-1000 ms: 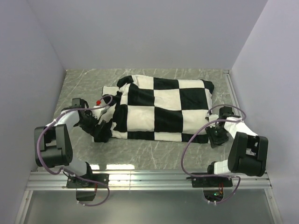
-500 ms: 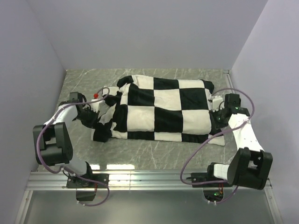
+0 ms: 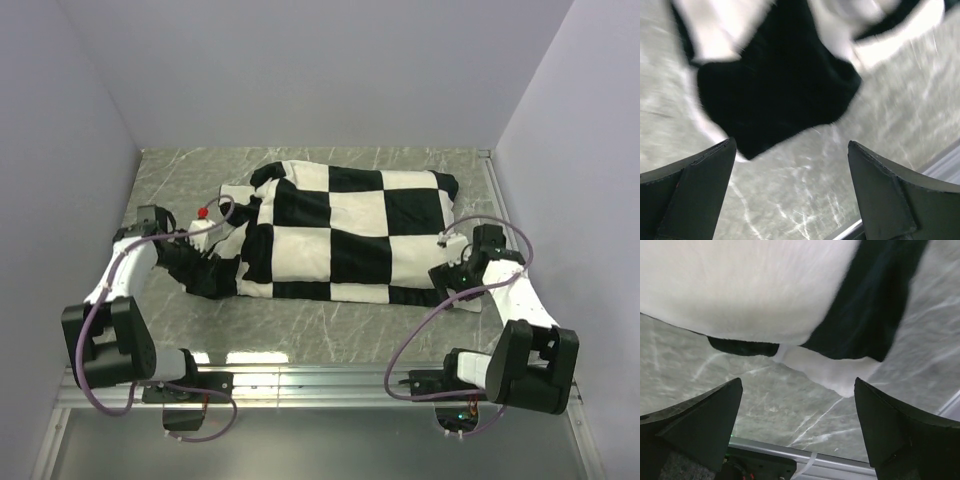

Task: Put the pillow into the pillowcase

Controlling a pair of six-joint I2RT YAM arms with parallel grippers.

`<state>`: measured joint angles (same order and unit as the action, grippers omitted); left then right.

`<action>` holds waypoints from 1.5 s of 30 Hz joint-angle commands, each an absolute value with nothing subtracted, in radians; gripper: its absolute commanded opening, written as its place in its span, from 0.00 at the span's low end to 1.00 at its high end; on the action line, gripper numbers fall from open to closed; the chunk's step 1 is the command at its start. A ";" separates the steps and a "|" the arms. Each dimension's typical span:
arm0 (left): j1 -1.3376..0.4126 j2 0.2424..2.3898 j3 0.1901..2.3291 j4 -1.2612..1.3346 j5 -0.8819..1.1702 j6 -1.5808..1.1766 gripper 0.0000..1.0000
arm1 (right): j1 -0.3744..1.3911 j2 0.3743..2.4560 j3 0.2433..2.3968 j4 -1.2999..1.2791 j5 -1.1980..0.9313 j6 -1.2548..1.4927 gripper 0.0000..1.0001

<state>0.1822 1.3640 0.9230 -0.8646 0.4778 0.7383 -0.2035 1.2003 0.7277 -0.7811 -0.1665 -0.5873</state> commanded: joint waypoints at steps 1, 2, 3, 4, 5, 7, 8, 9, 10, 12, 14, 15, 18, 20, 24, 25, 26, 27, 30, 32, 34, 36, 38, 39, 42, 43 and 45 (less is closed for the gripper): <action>0.178 1.325 0.838 -0.870 0.514 0.876 0.99 | -0.203 1.235 0.667 -0.667 -0.132 -0.685 1.00; 0.178 1.327 0.804 -0.853 0.511 0.894 0.99 | -0.198 1.267 0.652 -0.643 -0.123 -0.696 1.00; 0.173 1.331 0.789 -0.800 0.506 0.902 0.99 | -0.190 1.285 0.640 -0.588 -0.108 -0.706 1.00; 0.169 1.345 0.776 -0.766 0.496 0.896 0.99 | -0.183 1.299 0.623 -0.563 -0.095 -0.712 1.00; 0.160 1.359 0.767 -0.752 0.491 0.903 0.99 | -0.163 1.336 0.621 -0.543 -0.084 -0.715 1.00; 0.150 1.413 0.767 -0.709 0.489 0.899 0.99 | -0.149 1.368 0.643 -0.529 -0.094 -0.695 0.95; 0.140 1.429 0.762 -0.686 0.480 0.879 0.99 | -0.135 1.394 0.644 -0.519 -0.072 -0.686 0.93; 0.130 1.460 0.759 -0.658 0.471 0.871 0.99 | -0.099 1.408 0.637 -0.491 -0.054 -0.678 0.82; 0.120 1.476 0.756 -0.628 0.462 0.870 0.99 | -0.075 1.420 0.632 -0.473 -0.020 -0.672 0.74; 0.092 1.512 0.749 -0.605 0.451 0.870 0.99 | -0.054 1.456 0.646 -0.457 -0.002 -0.675 0.55; 0.057 1.531 0.738 -0.563 0.436 0.864 0.99 | -0.052 1.477 0.660 -0.454 0.015 -0.669 0.35; 0.048 1.548 0.733 -0.552 0.419 0.862 0.99 | -0.052 1.482 0.669 -0.468 0.011 -0.667 0.19; 0.034 1.594 0.748 -0.492 0.385 0.816 0.88 | -0.057 1.483 0.684 -0.489 0.003 -0.657 0.00; 0.043 1.618 0.788 -0.495 0.367 0.770 0.47 | -0.075 1.442 0.695 -0.508 -0.034 -0.638 0.00; 0.112 1.576 0.844 -0.559 0.412 0.744 0.00 | -0.139 1.327 0.782 -0.622 -0.122 -0.609 0.00; 0.129 1.554 0.859 -0.587 0.429 0.745 0.00 | -0.153 1.297 0.805 -0.644 -0.145 -0.595 0.00; 0.161 1.533 0.899 -0.610 0.454 0.741 0.00 | -0.178 1.229 0.828 -0.676 -0.191 -0.588 0.00; 0.175 1.491 0.923 -0.638 0.477 0.742 0.00 | -0.184 1.194 0.878 -0.690 -0.210 -0.578 0.00; 0.210 1.399 1.035 -0.747 0.537 0.709 0.00 | -0.201 1.094 0.986 -0.719 -0.273 -0.528 0.00; 0.213 1.358 1.103 -0.759 0.554 0.642 0.00 | -0.206 1.053 1.035 -0.721 -0.307 -0.482 0.00; 0.213 1.304 1.143 -0.736 0.578 0.585 0.00 | -0.215 1.036 1.109 -0.719 -0.343 -0.437 0.00; 0.213 1.251 1.204 -0.715 0.571 0.485 0.00 | -0.227 1.003 1.181 -0.709 -0.371 -0.396 0.00; 0.216 1.209 1.267 -0.680 0.552 0.395 0.00 | -0.242 0.959 1.228 -0.689 -0.380 -0.367 0.00; 0.218 1.160 1.284 -0.663 0.542 0.364 0.00 | -0.248 0.942 1.279 -0.681 -0.385 -0.341 0.00; 0.222 1.067 1.351 -0.617 0.479 0.266 0.00 | -0.270 0.884 1.383 -0.647 -0.361 -0.289 0.00; 0.222 1.043 1.368 -0.608 0.432 0.241 0.00 | -0.282 0.870 1.406 -0.638 -0.341 -0.278 0.00; 0.224 0.984 1.408 -0.583 0.391 0.200 0.00 | -0.288 0.827 1.465 -0.603 -0.321 -0.243 0.00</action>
